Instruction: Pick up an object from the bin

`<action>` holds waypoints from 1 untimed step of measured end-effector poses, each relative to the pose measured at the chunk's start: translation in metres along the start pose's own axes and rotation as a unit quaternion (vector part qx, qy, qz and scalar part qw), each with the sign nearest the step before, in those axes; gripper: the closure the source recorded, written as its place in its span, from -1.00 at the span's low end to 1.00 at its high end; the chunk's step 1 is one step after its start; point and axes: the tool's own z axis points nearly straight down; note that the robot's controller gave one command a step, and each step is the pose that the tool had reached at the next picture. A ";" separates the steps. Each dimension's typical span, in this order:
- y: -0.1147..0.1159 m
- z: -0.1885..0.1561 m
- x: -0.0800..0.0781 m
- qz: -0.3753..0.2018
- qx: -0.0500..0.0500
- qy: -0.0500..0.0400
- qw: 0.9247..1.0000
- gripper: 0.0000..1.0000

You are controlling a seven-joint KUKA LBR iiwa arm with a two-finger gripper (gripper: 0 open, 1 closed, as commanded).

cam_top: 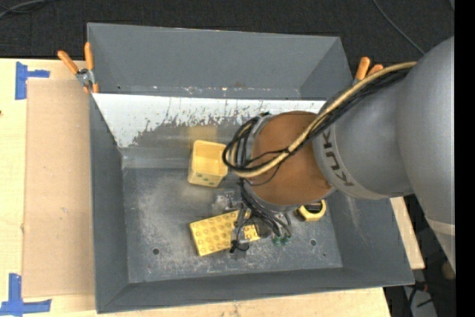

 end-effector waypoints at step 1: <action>0.000 -0.028 0.001 0.000 0.000 0.003 1.000 1.00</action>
Offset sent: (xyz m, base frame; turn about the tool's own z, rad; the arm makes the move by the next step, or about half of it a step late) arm -0.0018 -0.0001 0.0662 -0.0004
